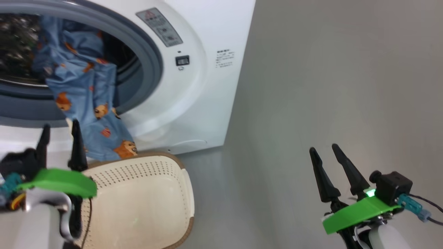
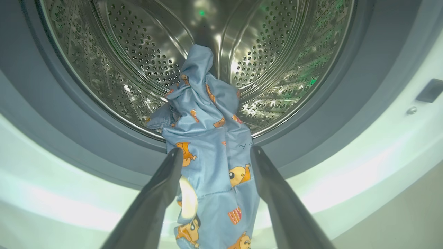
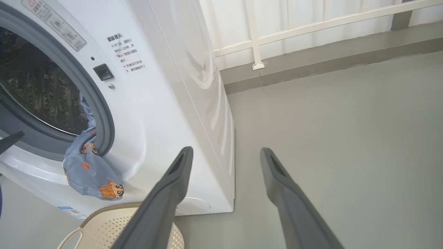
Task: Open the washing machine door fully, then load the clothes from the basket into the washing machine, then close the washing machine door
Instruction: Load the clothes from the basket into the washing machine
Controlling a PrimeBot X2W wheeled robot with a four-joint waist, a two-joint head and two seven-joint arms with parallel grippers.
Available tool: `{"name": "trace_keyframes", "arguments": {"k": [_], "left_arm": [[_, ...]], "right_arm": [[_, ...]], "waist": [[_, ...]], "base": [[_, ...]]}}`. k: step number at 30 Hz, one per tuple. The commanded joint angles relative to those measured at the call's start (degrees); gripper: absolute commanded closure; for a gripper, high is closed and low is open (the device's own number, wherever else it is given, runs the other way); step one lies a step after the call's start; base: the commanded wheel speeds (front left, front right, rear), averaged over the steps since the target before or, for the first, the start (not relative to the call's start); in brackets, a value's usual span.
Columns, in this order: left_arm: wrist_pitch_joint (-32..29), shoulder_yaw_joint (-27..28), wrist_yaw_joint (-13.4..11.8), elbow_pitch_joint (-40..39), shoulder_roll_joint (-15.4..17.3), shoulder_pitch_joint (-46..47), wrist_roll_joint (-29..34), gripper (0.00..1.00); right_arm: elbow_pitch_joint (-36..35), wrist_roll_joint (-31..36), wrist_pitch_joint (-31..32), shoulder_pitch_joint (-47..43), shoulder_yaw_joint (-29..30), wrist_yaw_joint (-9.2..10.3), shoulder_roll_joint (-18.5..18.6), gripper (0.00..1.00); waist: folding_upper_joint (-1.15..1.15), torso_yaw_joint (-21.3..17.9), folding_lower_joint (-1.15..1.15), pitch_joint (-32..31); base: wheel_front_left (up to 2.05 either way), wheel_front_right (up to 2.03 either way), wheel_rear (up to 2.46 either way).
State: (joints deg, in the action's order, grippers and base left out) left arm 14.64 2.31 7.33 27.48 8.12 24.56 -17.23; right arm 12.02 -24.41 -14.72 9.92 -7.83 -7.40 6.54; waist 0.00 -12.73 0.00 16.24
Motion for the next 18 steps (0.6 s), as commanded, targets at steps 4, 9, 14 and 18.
{"name": "trace_keyframes", "arguments": {"k": [4, 9, 14, 18], "left_arm": [[0.36, 1.79, 0.15, -4.04, 0.75, -4.49, 1.83, 0.00], [0.36, 1.63, 0.15, -6.73, -0.35, -9.45, 2.38, 0.00], [0.36, 2.48, 0.15, -9.07, -1.17, -14.66, 2.99, 0.00], [0.36, 3.25, 0.15, -10.86, -1.84, -17.63, 3.36, 0.00]], "right_arm": [[-0.87, -0.53, -0.28, -1.98, -0.70, -0.09, 1.53, 0.00], [-0.71, -0.88, -0.28, -3.89, -0.37, -0.09, 2.73, 0.00], [-0.52, -1.32, -0.28, -5.49, -0.26, -0.09, 3.79, 0.00], [-0.61, -1.53, -0.28, -6.41, 0.10, -0.09, 4.22, 0.00]], "waist": [[0.00, 2.97, 0.00, -4.49], [0.00, 4.17, 0.00, -7.17], [0.00, 4.72, 0.00, -9.41], [0.00, 5.06, 0.00, -10.23]], "base": [[0.00, 0.00, 0.00], [0.00, 0.00, 0.00], [0.00, 0.00, 0.00], [0.00, 0.00, 0.00]]}}
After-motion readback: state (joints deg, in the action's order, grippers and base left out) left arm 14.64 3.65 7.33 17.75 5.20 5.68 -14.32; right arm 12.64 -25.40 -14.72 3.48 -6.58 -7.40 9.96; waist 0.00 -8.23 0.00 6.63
